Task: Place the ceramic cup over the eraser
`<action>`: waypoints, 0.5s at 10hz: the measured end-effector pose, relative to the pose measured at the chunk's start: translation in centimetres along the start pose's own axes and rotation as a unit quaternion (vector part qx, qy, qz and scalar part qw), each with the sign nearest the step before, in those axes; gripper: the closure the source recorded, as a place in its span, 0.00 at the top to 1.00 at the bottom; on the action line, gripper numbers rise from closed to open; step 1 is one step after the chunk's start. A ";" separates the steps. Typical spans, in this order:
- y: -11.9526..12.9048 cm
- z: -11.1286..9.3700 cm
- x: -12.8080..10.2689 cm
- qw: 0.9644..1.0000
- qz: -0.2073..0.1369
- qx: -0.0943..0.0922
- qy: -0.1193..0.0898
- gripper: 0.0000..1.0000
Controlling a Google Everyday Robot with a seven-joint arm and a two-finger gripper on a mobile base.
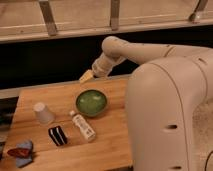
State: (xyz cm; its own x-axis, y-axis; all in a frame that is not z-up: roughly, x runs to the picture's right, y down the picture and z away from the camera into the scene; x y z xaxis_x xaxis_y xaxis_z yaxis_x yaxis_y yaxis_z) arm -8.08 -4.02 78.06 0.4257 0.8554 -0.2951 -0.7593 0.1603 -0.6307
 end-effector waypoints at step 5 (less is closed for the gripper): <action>6.3 3.6 -2.2 0.997 -0.058 -0.040 0.013 0.80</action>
State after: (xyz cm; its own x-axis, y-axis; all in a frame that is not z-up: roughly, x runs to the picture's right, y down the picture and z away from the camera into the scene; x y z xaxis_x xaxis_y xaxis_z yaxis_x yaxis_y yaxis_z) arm -15.60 -3.16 77.31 0.5215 0.8205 -0.2339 -0.6624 0.2165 -0.7172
